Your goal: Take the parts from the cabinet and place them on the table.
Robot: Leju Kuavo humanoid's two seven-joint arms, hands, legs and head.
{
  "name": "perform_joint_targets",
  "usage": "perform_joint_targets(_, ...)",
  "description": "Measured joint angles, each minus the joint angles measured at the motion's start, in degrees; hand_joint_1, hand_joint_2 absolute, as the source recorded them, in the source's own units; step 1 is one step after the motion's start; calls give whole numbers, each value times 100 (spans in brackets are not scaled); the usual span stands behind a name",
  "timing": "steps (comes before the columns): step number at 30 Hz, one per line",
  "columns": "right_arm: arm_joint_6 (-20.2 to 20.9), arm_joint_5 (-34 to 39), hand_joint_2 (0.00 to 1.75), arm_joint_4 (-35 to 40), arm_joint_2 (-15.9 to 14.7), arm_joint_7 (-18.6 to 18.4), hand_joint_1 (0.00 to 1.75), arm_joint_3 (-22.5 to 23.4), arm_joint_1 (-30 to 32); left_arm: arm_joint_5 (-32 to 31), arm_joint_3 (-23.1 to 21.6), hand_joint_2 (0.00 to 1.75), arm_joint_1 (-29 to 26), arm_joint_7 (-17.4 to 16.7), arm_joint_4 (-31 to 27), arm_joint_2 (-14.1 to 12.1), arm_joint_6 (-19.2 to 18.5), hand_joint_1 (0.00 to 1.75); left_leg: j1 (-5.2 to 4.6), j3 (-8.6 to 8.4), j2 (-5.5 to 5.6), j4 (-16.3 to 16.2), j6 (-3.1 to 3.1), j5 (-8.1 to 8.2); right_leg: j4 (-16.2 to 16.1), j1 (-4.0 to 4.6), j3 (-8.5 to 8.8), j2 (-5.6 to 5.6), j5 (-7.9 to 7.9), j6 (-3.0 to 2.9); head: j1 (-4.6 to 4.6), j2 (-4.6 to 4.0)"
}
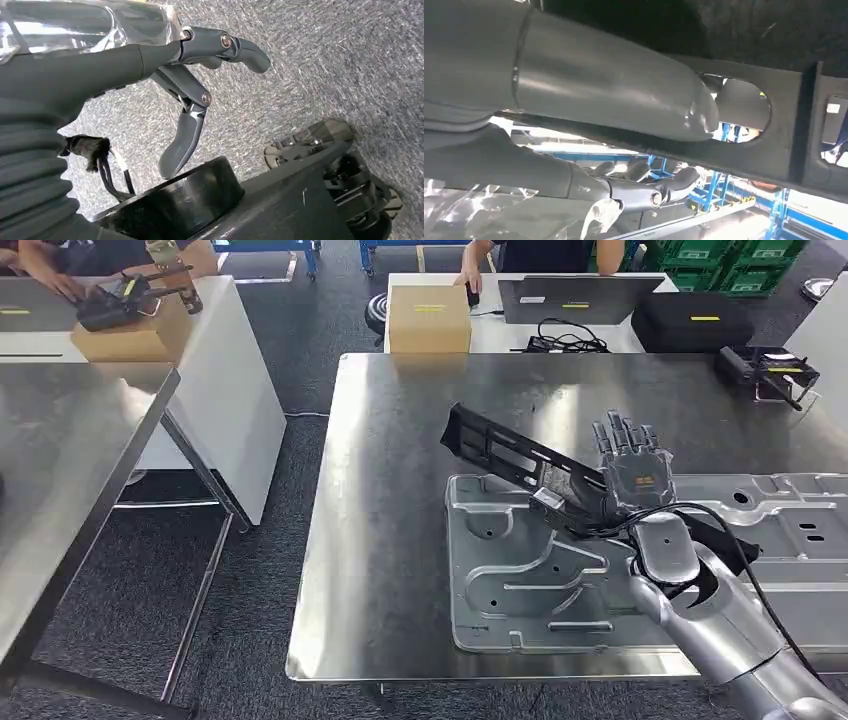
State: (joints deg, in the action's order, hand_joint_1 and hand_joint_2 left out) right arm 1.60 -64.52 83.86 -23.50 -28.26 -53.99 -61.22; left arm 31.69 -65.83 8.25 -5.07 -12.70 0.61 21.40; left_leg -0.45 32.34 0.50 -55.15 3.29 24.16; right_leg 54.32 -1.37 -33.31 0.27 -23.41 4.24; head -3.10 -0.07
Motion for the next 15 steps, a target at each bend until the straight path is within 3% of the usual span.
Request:
perform_joint_targets(10,210,125,0,29,-144,-83,0,118,-197,-20,0,175,-8,-24,0,42,2,0,-1,2,0,0,0,0,0,-1,-2,0,0,1,0,0)
perform_joint_targets(15,380,282,0,151,-216,-166,0,153,-593,33,0,175,-47,-13,0,57,2,0,-1,5,0,0,0,0,0,-1,-5,0,1,1,0,0)
